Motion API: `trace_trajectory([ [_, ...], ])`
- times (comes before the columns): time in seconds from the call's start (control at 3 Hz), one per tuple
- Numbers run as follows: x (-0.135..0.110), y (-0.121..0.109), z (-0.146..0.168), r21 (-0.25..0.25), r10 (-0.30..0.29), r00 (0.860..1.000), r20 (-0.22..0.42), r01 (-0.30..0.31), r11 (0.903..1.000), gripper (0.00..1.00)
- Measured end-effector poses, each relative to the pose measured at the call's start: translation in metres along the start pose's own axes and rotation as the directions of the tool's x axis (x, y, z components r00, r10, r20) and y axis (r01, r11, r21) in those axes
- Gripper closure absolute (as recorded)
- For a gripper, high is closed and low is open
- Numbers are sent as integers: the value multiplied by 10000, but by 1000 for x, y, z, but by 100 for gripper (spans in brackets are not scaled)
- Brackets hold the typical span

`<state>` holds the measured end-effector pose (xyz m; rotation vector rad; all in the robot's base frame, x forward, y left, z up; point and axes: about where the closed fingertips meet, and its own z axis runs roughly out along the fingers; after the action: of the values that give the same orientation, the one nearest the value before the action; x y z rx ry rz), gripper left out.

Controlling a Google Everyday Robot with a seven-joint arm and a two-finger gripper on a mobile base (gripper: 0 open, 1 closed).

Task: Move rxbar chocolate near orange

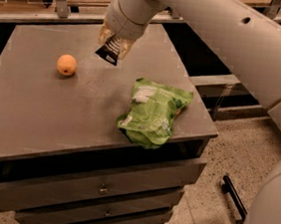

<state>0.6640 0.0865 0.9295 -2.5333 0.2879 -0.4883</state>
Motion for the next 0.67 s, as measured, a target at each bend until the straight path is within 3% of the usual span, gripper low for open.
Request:
trace_trajectory([
  [0.33, -1, 9, 34, 344, 169, 9963, 845, -199, 9992, 99],
  [0.67, -10, 13, 53, 494, 183, 9889, 1476, -259, 9984, 79],
])
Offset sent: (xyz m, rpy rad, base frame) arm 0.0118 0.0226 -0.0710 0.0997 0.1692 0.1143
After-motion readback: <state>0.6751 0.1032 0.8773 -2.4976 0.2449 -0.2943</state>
